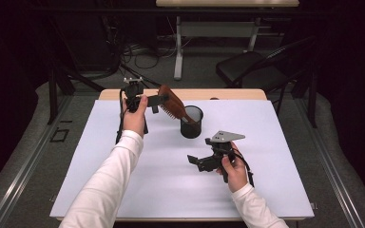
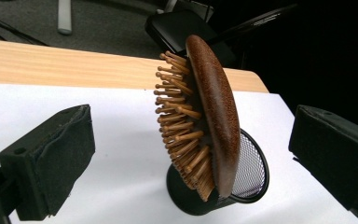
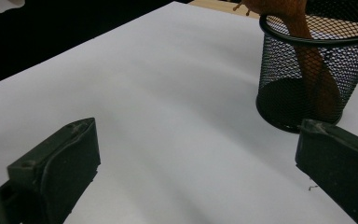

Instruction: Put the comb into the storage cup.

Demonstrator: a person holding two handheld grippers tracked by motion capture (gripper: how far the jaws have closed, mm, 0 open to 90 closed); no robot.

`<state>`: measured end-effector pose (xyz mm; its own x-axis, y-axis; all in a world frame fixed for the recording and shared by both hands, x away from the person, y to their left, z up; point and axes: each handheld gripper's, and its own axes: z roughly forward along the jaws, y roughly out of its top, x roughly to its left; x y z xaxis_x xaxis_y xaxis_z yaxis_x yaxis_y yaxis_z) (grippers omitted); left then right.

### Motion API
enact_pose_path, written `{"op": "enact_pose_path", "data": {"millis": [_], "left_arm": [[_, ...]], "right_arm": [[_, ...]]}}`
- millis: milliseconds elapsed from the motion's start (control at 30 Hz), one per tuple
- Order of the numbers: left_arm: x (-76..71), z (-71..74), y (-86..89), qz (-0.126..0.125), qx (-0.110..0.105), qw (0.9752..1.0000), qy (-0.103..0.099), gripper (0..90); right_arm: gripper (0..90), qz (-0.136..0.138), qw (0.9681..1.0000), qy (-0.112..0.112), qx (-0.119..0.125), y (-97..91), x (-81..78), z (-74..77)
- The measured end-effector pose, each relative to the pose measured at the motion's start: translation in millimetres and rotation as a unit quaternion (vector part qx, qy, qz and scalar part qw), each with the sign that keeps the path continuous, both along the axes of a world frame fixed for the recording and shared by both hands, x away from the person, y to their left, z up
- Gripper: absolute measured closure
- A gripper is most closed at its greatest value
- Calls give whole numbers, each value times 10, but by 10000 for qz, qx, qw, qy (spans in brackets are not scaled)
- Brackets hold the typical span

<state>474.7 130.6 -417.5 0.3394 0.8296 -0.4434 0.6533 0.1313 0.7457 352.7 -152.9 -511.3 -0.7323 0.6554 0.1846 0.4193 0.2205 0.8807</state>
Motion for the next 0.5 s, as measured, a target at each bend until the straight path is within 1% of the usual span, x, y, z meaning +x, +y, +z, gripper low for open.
{"op": "enact_pose_path", "data": {"millis": [67,133,200,267,367,467,500], "left_arm": [[-10,11,13,-40,129,9999,-24,4],[-28,24,25,-111,306,9995,-50,4],[-46,30,37,-166,419,9989,-93,4],[-79,42,54,-240,511,9983,-115,4],[-122,52,86,-276,568,9979,-161,4],[-166,57,124,-337,697,9968,-184,4],[-176,58,132,-349,708,9967,-176,4]], "right_arm": [[0,-4,10000,-11,0,-10,2,1],[0,-14,10000,-11,7,-15,1,-1],[0,-7,10000,3,5,-19,3,-6],[0,-11,10000,24,-7,-20,5,-12],[0,-7,10000,13,-2,-18,7,-12],[0,-11,10000,30,-9,-15,9,-19],[0,-20,10000,37,-15,-12,7,-20]]}}
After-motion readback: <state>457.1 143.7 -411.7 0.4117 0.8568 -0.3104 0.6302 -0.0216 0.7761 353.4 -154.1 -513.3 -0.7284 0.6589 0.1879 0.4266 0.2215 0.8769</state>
